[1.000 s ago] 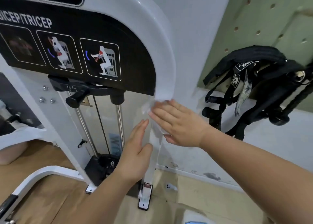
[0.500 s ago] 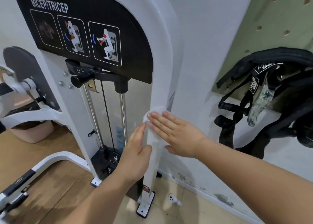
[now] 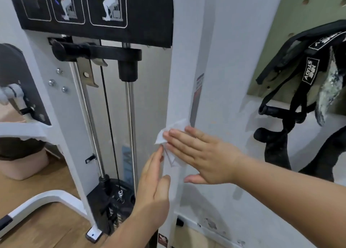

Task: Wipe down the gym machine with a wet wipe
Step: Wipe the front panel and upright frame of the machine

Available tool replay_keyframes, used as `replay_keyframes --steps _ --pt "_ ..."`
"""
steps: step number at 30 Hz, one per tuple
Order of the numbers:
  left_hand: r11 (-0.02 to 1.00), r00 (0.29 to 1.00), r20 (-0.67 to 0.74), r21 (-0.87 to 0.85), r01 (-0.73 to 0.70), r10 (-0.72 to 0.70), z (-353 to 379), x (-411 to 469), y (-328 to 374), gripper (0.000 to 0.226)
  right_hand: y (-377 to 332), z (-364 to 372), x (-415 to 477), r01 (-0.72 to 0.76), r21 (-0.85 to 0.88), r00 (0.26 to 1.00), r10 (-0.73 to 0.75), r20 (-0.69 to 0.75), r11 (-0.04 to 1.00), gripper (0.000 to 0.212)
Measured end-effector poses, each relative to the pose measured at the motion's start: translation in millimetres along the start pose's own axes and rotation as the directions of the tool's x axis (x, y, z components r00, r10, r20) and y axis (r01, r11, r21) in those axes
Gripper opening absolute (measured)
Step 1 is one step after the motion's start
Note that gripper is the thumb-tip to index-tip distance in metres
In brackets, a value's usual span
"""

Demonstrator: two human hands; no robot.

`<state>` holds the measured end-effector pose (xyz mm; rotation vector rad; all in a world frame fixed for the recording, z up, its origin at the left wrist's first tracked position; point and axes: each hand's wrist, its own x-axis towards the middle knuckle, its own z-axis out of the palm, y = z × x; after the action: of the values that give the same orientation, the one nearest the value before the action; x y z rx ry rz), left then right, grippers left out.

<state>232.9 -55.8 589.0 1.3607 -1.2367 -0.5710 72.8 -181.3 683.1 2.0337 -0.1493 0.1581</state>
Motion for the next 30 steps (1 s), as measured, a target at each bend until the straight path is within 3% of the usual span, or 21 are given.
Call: replay_keyframes --steps 3,6,9,12,17,20,22,25,28,30 --pt "0.999 0.993 -0.106 -0.013 -0.049 0.047 16.3 -0.3 -23.2 0.07 9.7 4.2 4.3 0.019 -0.029 0.998 -0.021 -0.061 0.999 0.092" --pt "0.997 0.979 -0.199 -0.057 -0.054 0.042 29.4 3.3 -26.5 0.069 35.6 -3.1 22.6 -0.144 -0.009 0.958 0.137 -0.251 0.989 0.091" --pt "0.992 0.977 -0.188 -0.057 -0.11 0.097 33.3 2.7 -34.0 0.077 34.1 -2.7 32.5 -0.293 0.045 0.891 0.29 -0.35 0.955 0.094" --pt "0.981 0.97 -0.167 -0.049 -0.187 0.176 29.8 0.5 -51.9 0.073 -2.3 10.0 27.7 -0.331 0.073 0.882 0.336 -0.331 0.941 0.095" --pt "0.955 0.931 -0.219 0.019 -0.296 0.292 28.1 -7.2 -82.8 0.075 -69.2 44.1 2.5 -0.157 -0.027 0.974 0.15 -0.17 0.987 0.092" --pt "0.943 0.942 -0.076 0.095 -0.319 0.327 38.2 -5.9 -95.3 0.077 -48.8 36.5 5.5 -0.197 -0.031 0.959 0.186 -0.212 0.98 0.091" --pt "0.905 0.928 0.002 0.221 -0.365 0.374 47.6 -3.3 -100.7 0.079 -27.8 20.9 20.1 -0.355 0.058 0.892 0.356 -0.278 0.933 0.094" --pt "0.867 0.923 0.031 0.333 -0.371 0.383 53.8 0.9 -106.3 0.083 -25.9 10.9 51.0 -0.561 0.263 0.734 0.618 -0.282 0.785 0.098" --pt "0.822 0.927 0.061 0.443 -0.358 0.37 51.3 6.7 -113.8 0.092 -53.2 17.7 71.1 -0.575 0.558 0.54 0.79 -0.291 0.599 0.101" --pt "0.76 0.918 0.07 0.539 -0.363 0.39 48.3 13.0 -116.3 0.102 -77.3 28.6 71.9 -0.549 0.677 0.475 0.849 -0.231 0.49 0.102"
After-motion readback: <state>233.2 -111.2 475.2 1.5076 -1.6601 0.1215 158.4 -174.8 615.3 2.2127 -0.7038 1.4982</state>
